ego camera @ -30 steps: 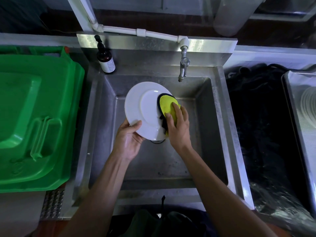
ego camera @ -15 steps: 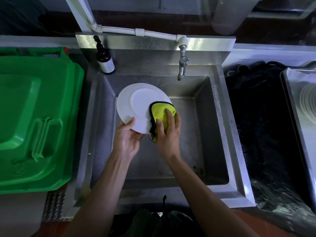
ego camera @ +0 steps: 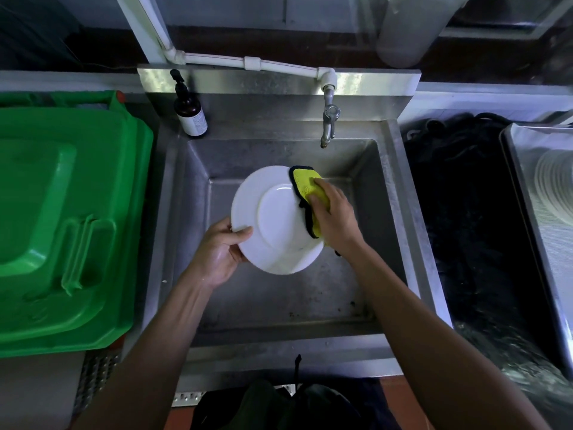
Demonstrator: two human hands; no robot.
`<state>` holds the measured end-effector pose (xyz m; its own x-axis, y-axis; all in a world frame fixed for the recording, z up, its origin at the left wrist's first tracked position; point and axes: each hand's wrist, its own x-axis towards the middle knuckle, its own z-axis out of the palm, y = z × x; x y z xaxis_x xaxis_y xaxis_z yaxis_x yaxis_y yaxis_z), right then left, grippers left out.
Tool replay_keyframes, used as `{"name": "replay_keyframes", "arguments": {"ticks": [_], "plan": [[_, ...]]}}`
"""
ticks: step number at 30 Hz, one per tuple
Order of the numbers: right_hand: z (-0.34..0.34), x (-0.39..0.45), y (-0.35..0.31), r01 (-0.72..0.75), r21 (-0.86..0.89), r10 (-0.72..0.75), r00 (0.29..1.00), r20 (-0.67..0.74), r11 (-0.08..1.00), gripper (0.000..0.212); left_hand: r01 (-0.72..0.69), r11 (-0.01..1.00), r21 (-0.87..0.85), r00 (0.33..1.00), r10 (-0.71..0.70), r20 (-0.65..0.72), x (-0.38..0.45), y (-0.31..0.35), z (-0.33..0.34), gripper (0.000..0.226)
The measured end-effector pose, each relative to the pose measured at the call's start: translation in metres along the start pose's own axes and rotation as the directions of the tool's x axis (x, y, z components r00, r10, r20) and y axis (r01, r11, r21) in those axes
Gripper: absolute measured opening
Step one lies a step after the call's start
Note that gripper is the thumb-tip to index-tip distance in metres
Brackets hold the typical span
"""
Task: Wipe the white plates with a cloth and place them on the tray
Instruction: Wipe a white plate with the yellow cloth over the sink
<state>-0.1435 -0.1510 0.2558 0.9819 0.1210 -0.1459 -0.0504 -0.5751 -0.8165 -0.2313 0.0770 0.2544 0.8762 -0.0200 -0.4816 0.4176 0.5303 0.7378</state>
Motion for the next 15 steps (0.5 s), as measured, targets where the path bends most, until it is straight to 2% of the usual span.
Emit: {"name": "replay_keyframes", "arguments": {"ticks": [5, 8, 13, 15], "plan": [[-0.007, 0.001, -0.002, 0.040, -0.064, -0.038, 0.999, 0.028, 0.997, 0.044, 0.026, 0.991, 0.135, 0.999, -0.031, 0.033, 0.003, 0.009, -0.001, 0.031], [-0.010, -0.001, -0.003, 0.053, -0.082, -0.052, 0.999, 0.014, 0.995, 0.044, 0.009, 0.959, 0.284, 0.998, -0.025, 0.053, 0.006, 0.017, 0.005, 0.032], [-0.019, -0.008, -0.002, 0.045, -0.062, -0.049, 0.998, -0.050, 0.997, 0.045, -0.106, 0.875, 0.472, 0.988, 0.041, 0.147, 0.012, 0.020, 0.028, 0.027], [-0.027, -0.012, -0.001, 0.043, -0.073, -0.048, 0.996, -0.077, 0.996, 0.045, -0.171, 0.807, 0.565, 0.981, 0.088, 0.172, 0.017, 0.017, 0.041, 0.025]]}}
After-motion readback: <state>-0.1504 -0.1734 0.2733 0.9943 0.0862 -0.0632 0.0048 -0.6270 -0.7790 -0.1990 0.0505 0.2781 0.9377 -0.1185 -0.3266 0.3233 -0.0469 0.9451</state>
